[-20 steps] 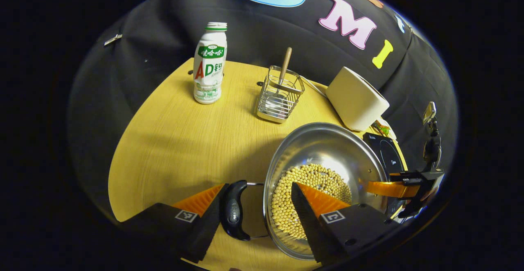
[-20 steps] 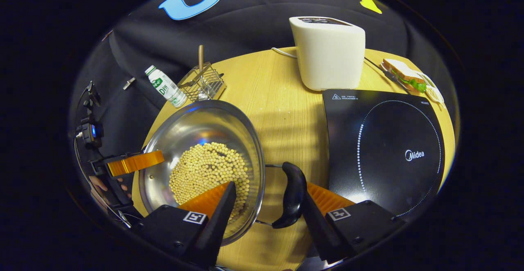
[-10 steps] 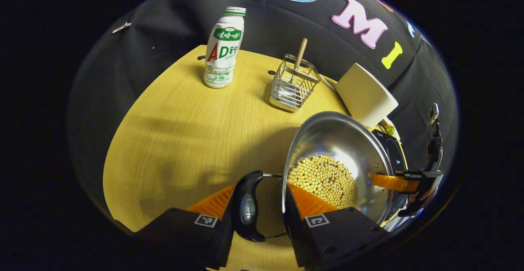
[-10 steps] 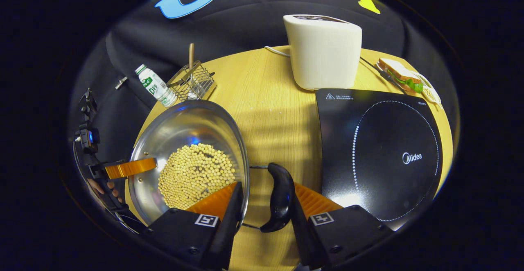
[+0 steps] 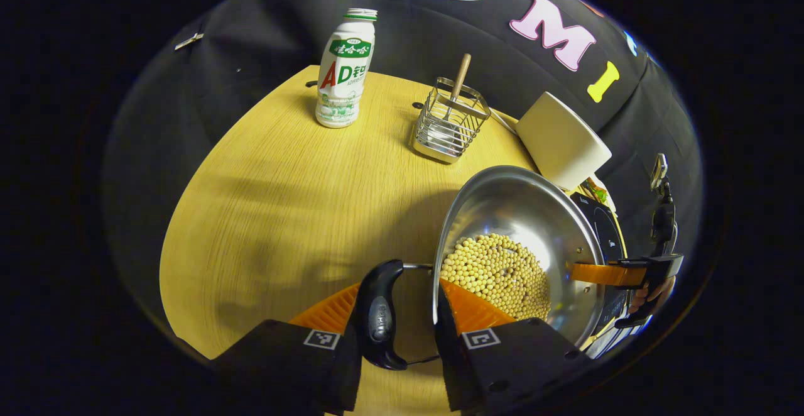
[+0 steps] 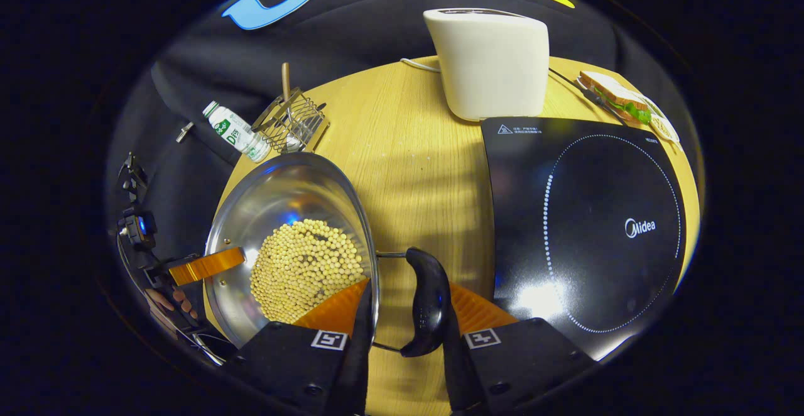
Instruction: First push the handle of the pot to place it horizontally, then grasp the pot with both hands and set it on the induction cooktop.
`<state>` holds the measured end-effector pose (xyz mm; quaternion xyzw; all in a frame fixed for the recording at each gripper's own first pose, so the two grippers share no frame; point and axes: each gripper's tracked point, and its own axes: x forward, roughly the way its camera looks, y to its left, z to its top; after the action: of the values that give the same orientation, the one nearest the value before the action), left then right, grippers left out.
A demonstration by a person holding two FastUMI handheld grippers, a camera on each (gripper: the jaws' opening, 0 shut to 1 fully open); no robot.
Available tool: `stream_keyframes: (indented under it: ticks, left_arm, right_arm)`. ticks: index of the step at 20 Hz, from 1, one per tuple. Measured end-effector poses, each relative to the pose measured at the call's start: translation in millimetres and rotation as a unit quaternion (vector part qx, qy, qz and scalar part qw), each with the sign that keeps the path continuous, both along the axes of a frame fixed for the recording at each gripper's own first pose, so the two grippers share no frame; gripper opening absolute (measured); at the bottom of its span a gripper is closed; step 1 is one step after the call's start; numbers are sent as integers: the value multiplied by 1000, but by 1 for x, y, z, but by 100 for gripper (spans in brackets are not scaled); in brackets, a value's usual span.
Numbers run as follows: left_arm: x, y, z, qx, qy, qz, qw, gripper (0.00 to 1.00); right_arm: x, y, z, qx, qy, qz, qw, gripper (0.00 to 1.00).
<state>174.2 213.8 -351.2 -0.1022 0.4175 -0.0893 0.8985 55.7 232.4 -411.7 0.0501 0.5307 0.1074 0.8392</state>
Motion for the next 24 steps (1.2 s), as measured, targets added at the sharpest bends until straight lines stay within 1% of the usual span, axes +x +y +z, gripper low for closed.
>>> stream_keyframes:
  ticks: [1,2,3,6,7,8,9,10,12,15,16,17,21,22,23,24]
  left_arm:
    - [-7,0,1,-3,3,3,1000,56]
    - [-11,-2,5,-5,5,4,1000,56]
    - [-14,-3,10,-6,2,2,1000,56]
    - [-16,-11,30,0,-14,-5,1000,56]
    - [-16,-15,36,1,-19,-7,1000,56]
    - [-16,-21,42,2,-24,-11,1000,56]
    - [-16,-27,46,3,-27,-14,1000,55]
    - [-16,-36,51,1,-30,-16,999,57]
    - [-17,-55,58,-1,-34,-25,999,56]
    - [-16,-89,65,1,-34,-43,998,56]
    - [-16,-101,68,3,-35,-50,998,56]
    - [-16,-114,69,5,-35,-57,998,56]
    - [-11,-167,76,9,-39,-84,996,55]
    - [-9,-180,77,9,-40,-90,995,55]
    - [-6,-194,78,7,-41,-94,995,56]
    - [-4,-207,78,6,-40,-97,995,56]
  right_arm:
    - [-2,0,4,0,-3,2,1000,53]
    - [-4,-1,9,2,-7,6,1000,48]
    - [-6,-1,15,3,-10,8,1000,52]
    - [-8,-7,36,8,-25,10,1000,53]
    - [-7,-11,43,9,-30,10,999,48]
    - [-7,-17,49,9,-33,9,999,52]
    - [-5,-23,55,10,-38,8,999,48]
    - [-6,-31,63,11,-43,5,999,52]
    - [-6,-48,74,11,-50,-1,999,52]
    - [-11,-81,83,14,-48,-22,998,52]
    - [-13,-93,86,14,-49,-31,998,48]
    - [-14,-106,89,15,-50,-38,998,52]
    - [-16,-154,103,13,-56,-65,996,52]
    - [-16,-167,106,12,-58,-71,996,48]
    - [-14,-180,109,10,-60,-77,995,48]
    - [-13,-192,110,9,-62,-81,995,52]
